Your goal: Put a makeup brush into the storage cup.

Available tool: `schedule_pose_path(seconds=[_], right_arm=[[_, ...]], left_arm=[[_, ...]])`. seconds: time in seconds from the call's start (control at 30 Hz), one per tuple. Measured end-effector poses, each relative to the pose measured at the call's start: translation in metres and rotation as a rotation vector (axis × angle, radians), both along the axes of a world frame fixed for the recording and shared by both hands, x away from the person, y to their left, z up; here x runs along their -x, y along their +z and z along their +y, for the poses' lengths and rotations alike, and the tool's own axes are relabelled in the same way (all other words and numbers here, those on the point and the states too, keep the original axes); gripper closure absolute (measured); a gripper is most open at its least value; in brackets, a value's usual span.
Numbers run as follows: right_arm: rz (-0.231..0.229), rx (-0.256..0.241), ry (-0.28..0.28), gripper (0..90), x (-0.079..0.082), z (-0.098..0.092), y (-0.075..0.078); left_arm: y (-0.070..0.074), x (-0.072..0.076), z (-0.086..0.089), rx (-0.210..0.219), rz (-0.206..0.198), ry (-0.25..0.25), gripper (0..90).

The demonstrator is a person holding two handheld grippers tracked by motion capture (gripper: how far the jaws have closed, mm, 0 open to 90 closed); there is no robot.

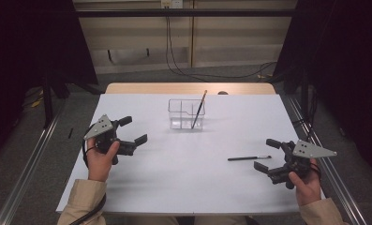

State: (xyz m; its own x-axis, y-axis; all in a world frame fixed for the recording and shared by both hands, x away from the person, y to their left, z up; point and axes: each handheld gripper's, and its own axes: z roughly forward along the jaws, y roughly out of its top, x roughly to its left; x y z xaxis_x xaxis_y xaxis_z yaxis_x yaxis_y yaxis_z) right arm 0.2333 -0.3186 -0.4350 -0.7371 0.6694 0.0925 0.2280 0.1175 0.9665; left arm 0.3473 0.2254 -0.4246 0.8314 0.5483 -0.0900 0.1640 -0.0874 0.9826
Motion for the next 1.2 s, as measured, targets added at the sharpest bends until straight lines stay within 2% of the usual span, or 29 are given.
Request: schedule_pose_path(seconds=[0.33, 1.2], right_arm=[[0.000, -0.001, 0.002, 0.0, 0.000, 0.001, 0.000], [-0.005, -0.005, 0.000, 0.0, 0.000, 0.000, 0.000]], left_arm=[[0.000, 0.005, 0.010, -0.008, -0.003, 0.013, 0.1], [0.001, 0.021, 0.037, 0.002, -0.008, 0.060, 0.0]])
